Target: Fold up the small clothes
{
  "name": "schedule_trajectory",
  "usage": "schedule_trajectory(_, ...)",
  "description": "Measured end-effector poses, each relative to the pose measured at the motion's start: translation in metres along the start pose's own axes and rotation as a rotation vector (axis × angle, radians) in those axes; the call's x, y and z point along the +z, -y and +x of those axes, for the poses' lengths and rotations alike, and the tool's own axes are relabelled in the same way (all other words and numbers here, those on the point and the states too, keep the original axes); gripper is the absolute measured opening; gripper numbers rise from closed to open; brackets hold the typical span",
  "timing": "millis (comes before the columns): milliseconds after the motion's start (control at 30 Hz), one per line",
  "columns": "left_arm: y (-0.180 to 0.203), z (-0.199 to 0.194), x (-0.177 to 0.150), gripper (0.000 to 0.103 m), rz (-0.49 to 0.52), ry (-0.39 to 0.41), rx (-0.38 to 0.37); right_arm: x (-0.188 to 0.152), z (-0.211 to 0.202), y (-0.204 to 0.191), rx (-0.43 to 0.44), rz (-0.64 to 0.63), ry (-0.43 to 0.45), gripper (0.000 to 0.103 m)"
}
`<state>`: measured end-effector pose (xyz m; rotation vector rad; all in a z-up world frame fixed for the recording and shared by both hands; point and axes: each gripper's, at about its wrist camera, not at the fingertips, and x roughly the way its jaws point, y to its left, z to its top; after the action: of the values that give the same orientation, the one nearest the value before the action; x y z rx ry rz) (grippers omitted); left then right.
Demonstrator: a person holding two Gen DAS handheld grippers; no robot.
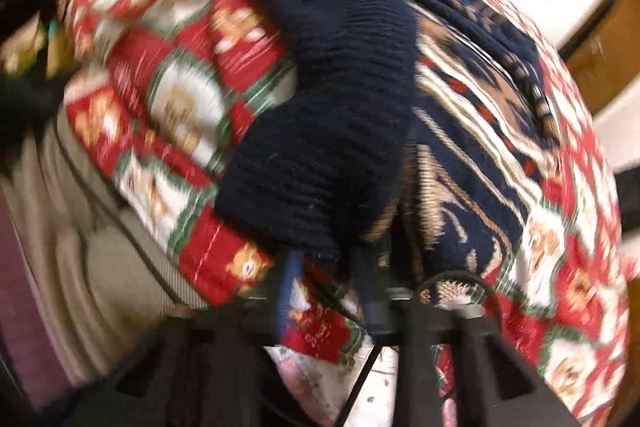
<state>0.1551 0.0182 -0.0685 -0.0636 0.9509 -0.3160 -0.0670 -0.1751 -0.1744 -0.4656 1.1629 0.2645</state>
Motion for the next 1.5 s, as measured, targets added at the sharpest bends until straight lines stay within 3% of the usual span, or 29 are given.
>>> schedule_trajectory(267, -0.005, -0.024, 0.001, 0.013, -0.012, 0.058, -0.032, 0.007, -0.060, 0.087, 0.250, 0.395, 0.240, 0.005)
schedule_trajectory(433, -0.007, -0.030, 0.009, 0.014, -0.019, 0.079, -0.044, 0.028, -0.076, 0.125, 0.336, 0.546, 0.350, 0.005)
schedule_trajectory(567, -0.015, -0.025, 0.015, 0.014, -0.037, 0.076, -0.031, 0.047, -0.057, 0.162, 0.388, 0.714, 0.394, 0.005)
schedule_trajectory(700, -0.027, -0.007, 0.010, 0.014, -0.037, 0.013, -0.011, 0.047, -0.016, 0.190, 0.387, 0.845, 0.346, 0.005)
schedule_trajectory(833, -0.039, 0.000, 0.004, 0.016, -0.043, -0.014, -0.012, 0.043, 0.004, 0.194, 0.392, 0.887, 0.301, 0.005)
schedule_trajectory(967, -0.038, 0.003, 0.001, 0.016, -0.025, -0.021, -0.007, 0.049, -0.001, 0.189, 0.409, 0.833, 0.314, 0.005)
schedule_trajectory(1167, -0.035, 0.005, -0.001, 0.016, -0.005, -0.015, 0.011, 0.071, -0.016, 0.176, 0.247, 0.674, 0.240, 0.010)
schedule_trajectory(1200, -0.034, 0.006, -0.001, 0.016, 0.002, -0.014, 0.018, 0.075, -0.017, 0.173, 0.243, 0.649, 0.242, 0.012)
schedule_trajectory(1267, -0.033, 0.007, -0.001, 0.016, 0.006, -0.014, 0.028, 0.080, -0.016, 0.169, 0.246, 0.613, 0.241, 0.031)
schedule_trajectory(1300, -0.033, 0.008, -0.001, 0.016, 0.008, -0.014, 0.034, 0.085, -0.012, 0.168, 0.237, 0.593, 0.234, 0.054)
schedule_trajectory(1367, -0.032, 0.009, 0.000, 0.016, 0.013, -0.017, 0.045, 0.092, -0.004, 0.165, 0.200, 0.563, 0.228, 0.067)
schedule_trajectory(1433, -0.030, 0.011, -0.001, 0.016, 0.024, -0.019, 0.064, 0.100, 0.005, 0.162, 0.148, 0.545, 0.214, 0.063)
schedule_trajectory(1467, -0.030, 0.011, -0.002, 0.017, 0.028, -0.020, 0.073, 0.103, 0.009, 0.162, 0.133, 0.547, 0.198, 0.052)
schedule_trajectory(1500, -0.029, 0.011, -0.002, 0.018, 0.032, -0.021, 0.081, 0.105, 0.013, 0.162, 0.154, 0.550, 0.181, 0.017)
